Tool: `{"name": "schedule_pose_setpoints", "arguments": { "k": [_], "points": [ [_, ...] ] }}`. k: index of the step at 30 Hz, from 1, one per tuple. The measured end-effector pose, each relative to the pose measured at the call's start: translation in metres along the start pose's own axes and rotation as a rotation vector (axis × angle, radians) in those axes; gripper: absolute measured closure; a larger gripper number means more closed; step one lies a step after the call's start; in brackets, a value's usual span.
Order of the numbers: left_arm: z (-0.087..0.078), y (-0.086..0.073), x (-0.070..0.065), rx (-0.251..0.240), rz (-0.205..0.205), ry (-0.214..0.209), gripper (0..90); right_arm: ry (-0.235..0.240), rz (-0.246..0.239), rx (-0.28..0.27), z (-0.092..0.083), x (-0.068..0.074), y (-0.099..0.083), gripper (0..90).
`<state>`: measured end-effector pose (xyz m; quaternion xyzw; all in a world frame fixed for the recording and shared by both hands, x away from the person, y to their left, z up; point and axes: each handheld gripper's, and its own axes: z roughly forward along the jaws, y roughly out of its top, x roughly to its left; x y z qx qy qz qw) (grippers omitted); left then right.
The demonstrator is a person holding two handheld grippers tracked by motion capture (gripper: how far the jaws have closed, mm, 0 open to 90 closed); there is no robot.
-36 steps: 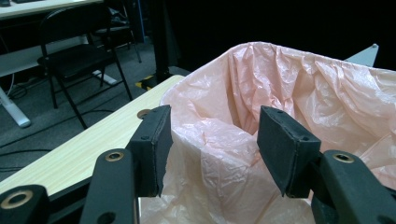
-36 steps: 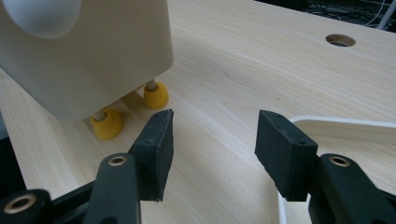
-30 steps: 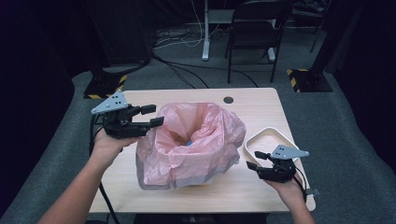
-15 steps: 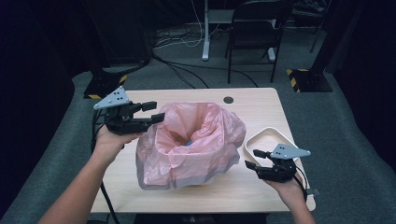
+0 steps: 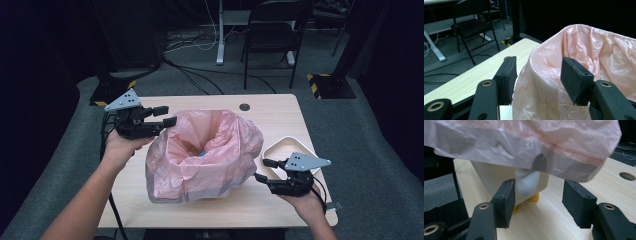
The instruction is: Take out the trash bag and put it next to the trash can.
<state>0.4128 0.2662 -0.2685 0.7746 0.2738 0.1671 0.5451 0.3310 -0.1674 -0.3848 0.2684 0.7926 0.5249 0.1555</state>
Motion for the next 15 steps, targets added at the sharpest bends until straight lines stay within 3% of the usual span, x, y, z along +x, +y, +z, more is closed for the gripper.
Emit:
{"name": "schedule_pose_setpoints", "arguments": {
  "k": [15],
  "points": [
    [0.011, 0.005, 0.007, 0.04, -0.007, 0.0, 55.9, 0.059, -0.017, -0.007, -0.003, 0.009, 0.021, 42.4]
  ]
}}
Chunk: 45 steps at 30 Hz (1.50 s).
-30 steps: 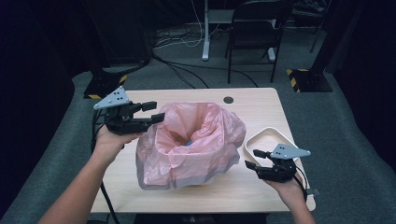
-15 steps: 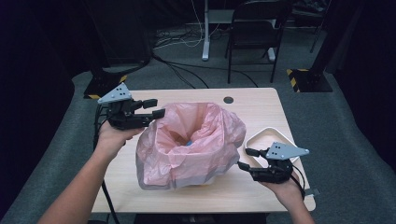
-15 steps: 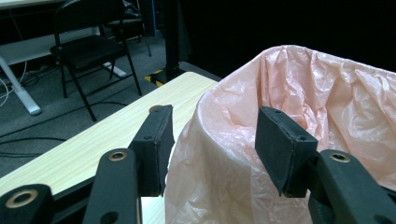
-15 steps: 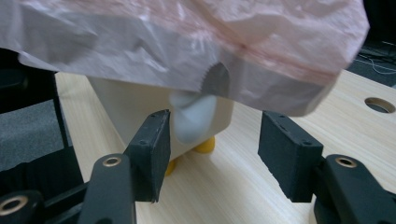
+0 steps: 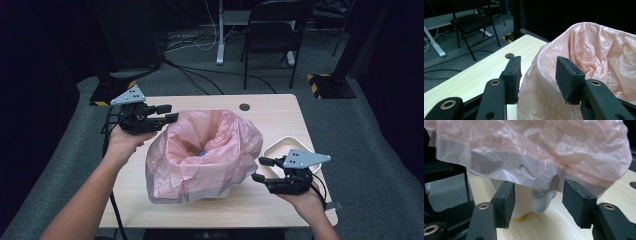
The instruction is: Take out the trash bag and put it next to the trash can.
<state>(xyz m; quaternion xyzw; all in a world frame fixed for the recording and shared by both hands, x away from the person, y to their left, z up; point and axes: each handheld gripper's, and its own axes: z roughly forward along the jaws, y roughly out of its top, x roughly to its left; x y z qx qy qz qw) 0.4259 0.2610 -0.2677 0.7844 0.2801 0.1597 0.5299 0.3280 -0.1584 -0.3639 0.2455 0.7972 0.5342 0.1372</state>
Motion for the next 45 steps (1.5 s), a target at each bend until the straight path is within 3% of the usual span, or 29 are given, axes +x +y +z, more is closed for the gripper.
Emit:
{"name": "schedule_pose_setpoints", "arguments": {
  "k": [8, 19, 24, 29, 35, 45],
  "points": [
    [0.005, 0.002, 0.002, 0.015, -0.003, -0.012, 61.5, 0.011, -0.021, 0.009, -0.002, 0.002, 0.01, 42.4],
    [0.003, 0.01, -0.003, 0.023, 0.048, 0.004, 86.6, -0.002, -0.042, 0.028, -0.01, 0.005, 0.01, 42.4],
    [0.003, 0.013, -0.003, 0.036, 0.045, 0.007, 88.1, -0.017, -0.046, 0.034, -0.014, 0.005, 0.008, 42.4],
    [-0.001, 0.015, -0.001, 0.005, 0.025, 0.013, 90.0, -0.032, -0.042, 0.032, -0.02, 0.003, 0.006, 42.4],
    [-0.002, 0.016, -0.001, 0.0, 0.021, 0.01, 90.0, -0.036, -0.045, 0.011, -0.027, 0.004, 0.008, 42.4],
    [-0.009, 0.021, -0.006, -0.017, 0.029, -0.014, 90.0, 0.034, -0.054, -0.055, -0.023, 0.016, 0.022, 41.9]
  ]
}}
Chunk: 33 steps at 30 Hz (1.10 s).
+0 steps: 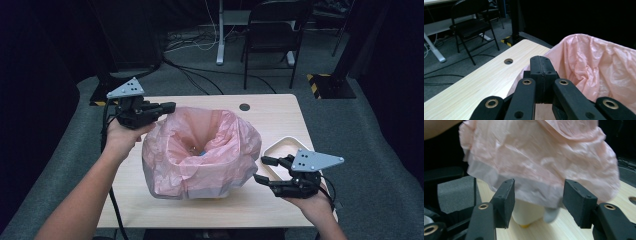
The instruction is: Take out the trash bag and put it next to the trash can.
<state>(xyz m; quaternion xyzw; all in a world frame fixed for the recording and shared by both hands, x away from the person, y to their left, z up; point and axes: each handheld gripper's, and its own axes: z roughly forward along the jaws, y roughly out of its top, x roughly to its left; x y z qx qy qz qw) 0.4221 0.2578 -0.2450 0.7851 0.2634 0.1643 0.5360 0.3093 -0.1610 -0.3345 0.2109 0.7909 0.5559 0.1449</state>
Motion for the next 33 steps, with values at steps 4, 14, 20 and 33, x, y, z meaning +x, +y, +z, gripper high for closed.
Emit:
{"name": "schedule_pose_setpoints", "arguments": {
  "k": [4, 14, 20, 33],
  "points": [
    [-0.002, -0.001, -0.002, -0.002, -0.004, -0.025, 90.0, 0.027, -0.002, -0.011, 0.006, 0.003, 0.005, 41.5],
    [-0.004, -0.006, -0.004, -0.002, -0.005, -0.044, 90.0, 0.089, -0.019, -0.044, 0.022, 0.01, 0.019, 41.3],
    [-0.006, -0.006, -0.005, -0.006, -0.001, -0.048, 90.0, 0.099, -0.045, -0.039, 0.03, 0.015, 0.024, 46.4],
    [-0.008, -0.005, -0.006, -0.015, -0.008, -0.061, 90.0, 0.083, -0.085, -0.063, 0.024, 0.017, 0.025, 87.8]
  ]
}}
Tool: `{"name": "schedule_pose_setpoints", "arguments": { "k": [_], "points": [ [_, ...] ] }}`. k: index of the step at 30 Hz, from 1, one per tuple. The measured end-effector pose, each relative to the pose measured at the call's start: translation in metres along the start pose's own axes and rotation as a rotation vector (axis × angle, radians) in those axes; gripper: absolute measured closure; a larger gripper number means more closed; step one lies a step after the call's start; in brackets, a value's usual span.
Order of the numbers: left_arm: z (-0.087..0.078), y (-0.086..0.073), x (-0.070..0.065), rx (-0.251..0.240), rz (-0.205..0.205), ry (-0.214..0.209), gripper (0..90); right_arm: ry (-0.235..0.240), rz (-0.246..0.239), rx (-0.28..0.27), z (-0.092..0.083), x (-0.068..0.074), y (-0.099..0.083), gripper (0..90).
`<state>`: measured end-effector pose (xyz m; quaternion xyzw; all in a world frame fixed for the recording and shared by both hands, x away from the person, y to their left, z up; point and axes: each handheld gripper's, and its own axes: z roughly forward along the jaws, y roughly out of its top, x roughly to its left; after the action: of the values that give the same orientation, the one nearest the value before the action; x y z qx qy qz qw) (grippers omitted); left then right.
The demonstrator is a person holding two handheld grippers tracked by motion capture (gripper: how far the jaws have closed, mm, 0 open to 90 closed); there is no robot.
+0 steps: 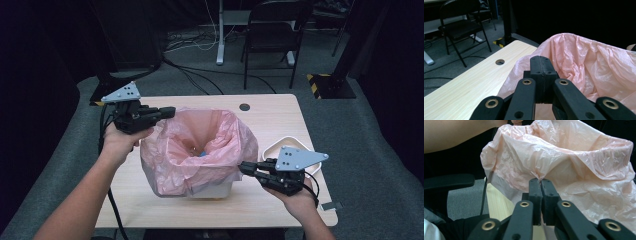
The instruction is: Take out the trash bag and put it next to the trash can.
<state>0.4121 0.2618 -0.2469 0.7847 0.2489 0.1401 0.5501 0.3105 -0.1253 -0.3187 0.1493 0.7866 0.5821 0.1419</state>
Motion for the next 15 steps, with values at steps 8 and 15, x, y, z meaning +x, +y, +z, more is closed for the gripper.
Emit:
{"name": "schedule_pose_setpoints", "arguments": {
  "k": [8, 15],
  "points": [
    [-0.001, 0.003, -0.003, -0.007, 0.005, -0.009, 90.0, -0.019, -0.017, -0.023, -0.007, 0.001, 0.006, 89.5],
    [-0.005, 0.009, -0.009, -0.025, 0.018, -0.023, 90.0, -0.04, -0.035, -0.069, -0.017, 0.001, 0.019, 89.5]
  ]
}}
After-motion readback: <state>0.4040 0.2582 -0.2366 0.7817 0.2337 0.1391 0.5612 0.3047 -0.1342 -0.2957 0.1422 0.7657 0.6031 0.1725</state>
